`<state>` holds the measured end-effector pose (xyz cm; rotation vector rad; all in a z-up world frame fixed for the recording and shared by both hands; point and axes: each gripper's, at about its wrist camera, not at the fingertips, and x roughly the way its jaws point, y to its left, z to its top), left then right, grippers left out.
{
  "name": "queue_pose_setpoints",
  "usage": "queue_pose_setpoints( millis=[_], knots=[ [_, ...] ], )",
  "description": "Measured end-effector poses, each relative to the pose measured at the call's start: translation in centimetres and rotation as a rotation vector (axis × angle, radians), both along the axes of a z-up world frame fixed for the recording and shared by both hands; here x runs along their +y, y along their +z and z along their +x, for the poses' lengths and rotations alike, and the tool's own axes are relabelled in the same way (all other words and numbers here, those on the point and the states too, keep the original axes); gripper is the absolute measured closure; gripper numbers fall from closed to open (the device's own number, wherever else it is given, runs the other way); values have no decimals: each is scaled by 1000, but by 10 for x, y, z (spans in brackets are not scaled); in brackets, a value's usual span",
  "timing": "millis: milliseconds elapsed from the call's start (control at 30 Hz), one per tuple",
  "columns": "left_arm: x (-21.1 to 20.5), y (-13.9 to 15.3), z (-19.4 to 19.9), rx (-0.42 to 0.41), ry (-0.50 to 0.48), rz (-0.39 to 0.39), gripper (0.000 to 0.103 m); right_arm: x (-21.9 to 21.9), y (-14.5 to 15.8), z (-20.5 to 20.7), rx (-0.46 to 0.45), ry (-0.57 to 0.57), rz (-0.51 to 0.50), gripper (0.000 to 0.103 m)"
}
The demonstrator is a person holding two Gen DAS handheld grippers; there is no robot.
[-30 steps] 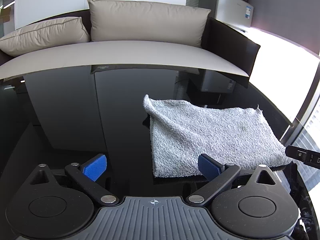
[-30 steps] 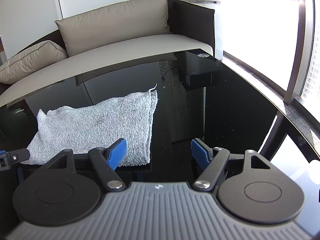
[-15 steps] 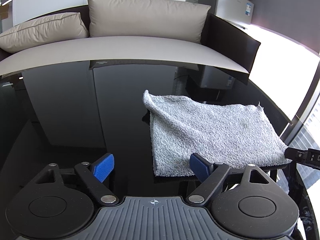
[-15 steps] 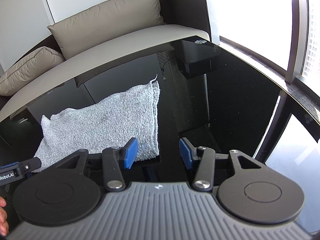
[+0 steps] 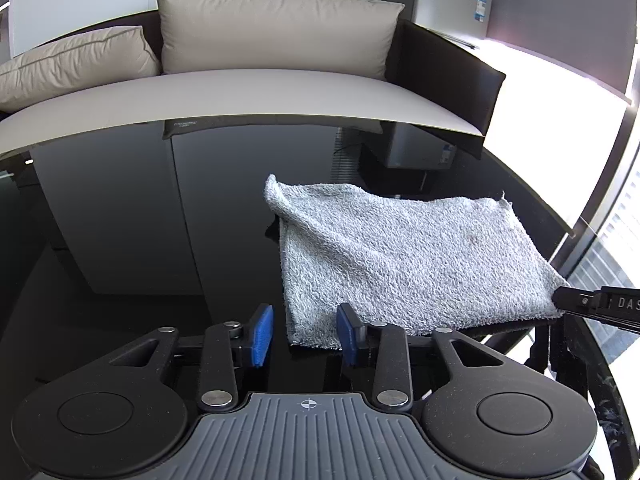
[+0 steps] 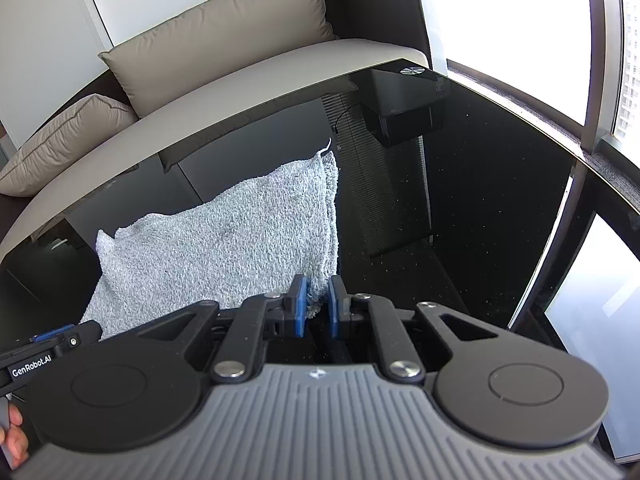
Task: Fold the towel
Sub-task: 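Grasp the folded towel's edge with the left gripper and lift it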
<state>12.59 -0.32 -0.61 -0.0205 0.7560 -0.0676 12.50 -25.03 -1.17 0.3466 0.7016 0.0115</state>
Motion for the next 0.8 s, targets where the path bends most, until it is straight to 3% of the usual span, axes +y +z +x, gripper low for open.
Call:
queue_pose_setpoints(
  millis=[167,800],
  knots=[
    [-3,1,-1,-6,-8,7,95,-4,2,-1,-17,-17,21,97],
    [-11,10,-17,18,1,15,96,-12,12,-9,-25,-49,20,98]
  ],
)
